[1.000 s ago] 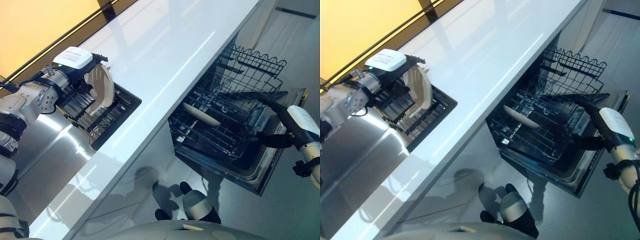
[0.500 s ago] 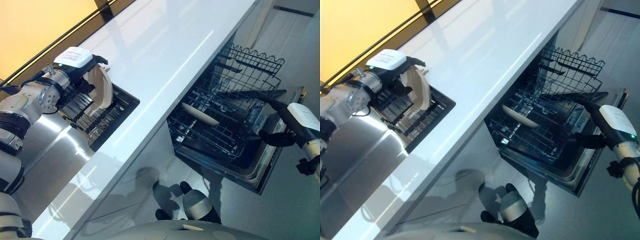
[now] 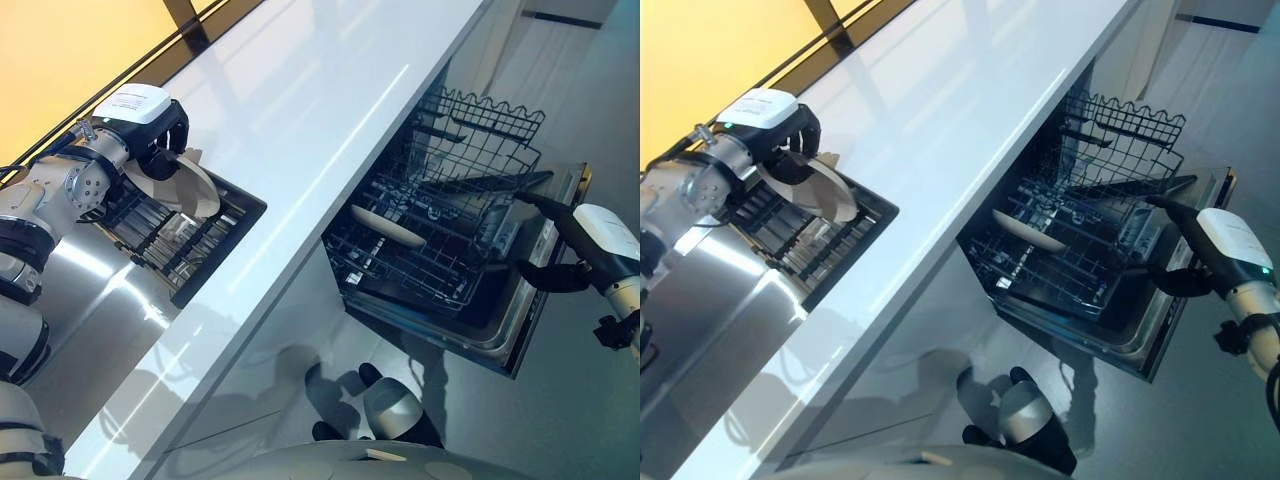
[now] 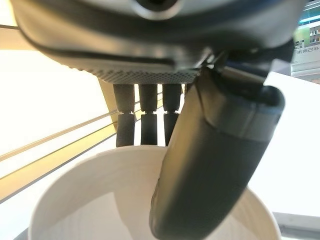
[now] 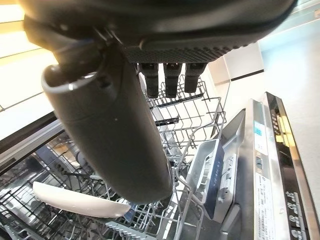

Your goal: Pick up plates and place into dishwasher.

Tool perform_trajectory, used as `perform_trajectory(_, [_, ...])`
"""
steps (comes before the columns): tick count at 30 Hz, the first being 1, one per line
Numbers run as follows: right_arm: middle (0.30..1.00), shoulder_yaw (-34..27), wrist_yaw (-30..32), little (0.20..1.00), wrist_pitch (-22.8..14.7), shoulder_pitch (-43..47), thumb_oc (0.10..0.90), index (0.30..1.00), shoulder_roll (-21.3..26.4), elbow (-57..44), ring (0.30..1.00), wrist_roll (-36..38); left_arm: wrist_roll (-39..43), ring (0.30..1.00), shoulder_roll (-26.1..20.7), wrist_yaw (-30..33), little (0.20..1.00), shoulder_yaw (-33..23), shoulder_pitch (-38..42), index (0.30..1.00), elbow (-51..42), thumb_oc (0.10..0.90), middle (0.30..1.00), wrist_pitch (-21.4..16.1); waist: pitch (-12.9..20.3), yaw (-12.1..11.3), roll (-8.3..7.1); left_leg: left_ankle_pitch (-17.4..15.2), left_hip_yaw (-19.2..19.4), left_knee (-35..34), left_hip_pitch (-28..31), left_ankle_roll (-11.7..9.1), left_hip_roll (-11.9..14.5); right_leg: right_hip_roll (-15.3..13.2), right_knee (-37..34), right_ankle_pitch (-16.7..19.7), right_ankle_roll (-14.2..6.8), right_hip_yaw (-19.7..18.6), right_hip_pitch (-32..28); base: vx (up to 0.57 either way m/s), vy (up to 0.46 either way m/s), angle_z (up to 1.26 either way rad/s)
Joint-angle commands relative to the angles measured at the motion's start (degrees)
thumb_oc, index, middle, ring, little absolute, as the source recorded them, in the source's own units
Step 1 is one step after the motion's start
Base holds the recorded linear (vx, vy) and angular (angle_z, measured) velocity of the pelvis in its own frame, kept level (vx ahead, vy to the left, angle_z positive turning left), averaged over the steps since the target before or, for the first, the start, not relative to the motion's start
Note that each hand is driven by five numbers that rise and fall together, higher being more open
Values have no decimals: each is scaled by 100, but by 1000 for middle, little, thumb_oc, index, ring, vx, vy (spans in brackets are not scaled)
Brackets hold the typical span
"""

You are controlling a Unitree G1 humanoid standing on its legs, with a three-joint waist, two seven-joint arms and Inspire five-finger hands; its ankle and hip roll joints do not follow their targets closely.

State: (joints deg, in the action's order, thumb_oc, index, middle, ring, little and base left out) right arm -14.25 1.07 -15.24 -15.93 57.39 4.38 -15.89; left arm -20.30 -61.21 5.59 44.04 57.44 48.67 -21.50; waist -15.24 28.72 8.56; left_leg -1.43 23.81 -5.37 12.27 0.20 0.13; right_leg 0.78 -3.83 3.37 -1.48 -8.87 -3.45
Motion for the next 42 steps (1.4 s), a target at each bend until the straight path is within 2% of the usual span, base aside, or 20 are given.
perform_trajectory(1, [900, -544, 411, 900, -407, 437, 800, 900, 445, -279, 900, 147, 83, 300, -77, 266, 200, -219, 554, 300, 459, 100, 300, 2, 567, -209, -86, -445, -7, 279, -179, 71, -171, -113, 382, -318, -789, 569, 278, -47, 14, 0])
perform_trajectory(8, [900, -562, 628, 900, -494, 502, 800, 900, 471, -326, 900, 192, 131, 300, -145, 449, 200, -114, 810, 300, 417, 100, 300, -46, 664, -258, -116, -421, -46, 225, -143, 55, -159, -82, 335, -304, -764, 602, 224, -59, 17, 1])
perform_trajectory(15, [900, -646, 803, 900, -622, 547, 800, 900, 418, -521, 900, 558, 388, 300, -225, 845, 200, -171, 1039, 300, 152, 100, 300, -98, 782, -329, -167, -389, -89, 165, -117, 34, -135, -48, 292, -281, -744, 619, 184, -57, 16, 2])
perform_trajectory(19, [900, -956, 803, 900, -963, 594, 800, 900, 222, -801, 900, 1325, 712, 300, -320, 697, 200, -685, 802, 300, -412, 100, 300, 70, 911, -432, -221, -380, -159, 115, -75, 23, -115, -7, 264, -283, -717, 615, 135, -61, 32, 1])
perform_trajectory(22, [900, -1051, 836, 900, -1103, 642, 800, 900, 148, -873, 900, 1365, 878, 300, -356, 696, 200, -862, 689, 300, -626, 100, 300, 154, 967, -480, -226, -377, -208, 101, -58, 22, -117, 2, 256, -289, -708, 616, 110, -13, 17, 3])
perform_trajectory(31, [900, -1130, 801, 900, -1081, 884, 800, 900, 111, -1043, 900, 1392, 1067, 300, -466, 895, 200, -1270, 410, 300, -1198, 100, 300, 296, 1110, -695, -271, -312, -406, 57, -68, -2, -124, 9, 209, -270, -685, 660, 48, -34, 26, 8])
perform_trajectory(32, [900, -1099, 787, 900, -1127, 961, 800, 900, 110, -1031, 900, 1496, 1090, 300, -496, 979, 200, -1357, 340, 300, -1298, 100, 300, 304, 1115, -741, -336, -174, -338, 78, -139, -14, -99, 23, 220, -144, -629, 670, 107, -90, -44, 4])
perform_trajectory(37, [900, -1038, 893, 900, -1241, 1085, 800, 900, 63, -1066, 900, 1529, 1256, 300, -504, 1095, 200, -1653, 136, 300, -1557, 100, 300, 262, 1160, -836, -365, -149, -412, 69, -156, -15, -96, 27, 201, -131, -610, 673, 93, -21, 5, 5])
perform_trajectory(39, [900, -987, 884, 900, -1337, 1349, 800, 900, -28, -1180, 900, 1832, 1273, 300, -539, 1316, 200, -1976, -57, 300, -1949, 100, 300, 223, 1186, -968, -393, -153, -521, 67, -169, -8, -100, 37, 194, -145, -590, 677, 70, 0, 0, 0])
perform_trajectory(42, [900, -934, 735, 900, -1366, 1507, 800, 900, -92, -1271, 900, 2044, 1279, 300, -654, 1442, 200, -2127, -150, 300, -2204, 100, 300, 133, 1191, -1034, -393, -153, -601, 66, -163, -2, -113, 35, 187, -150, -579, 696, 43, 2, 23, 6])
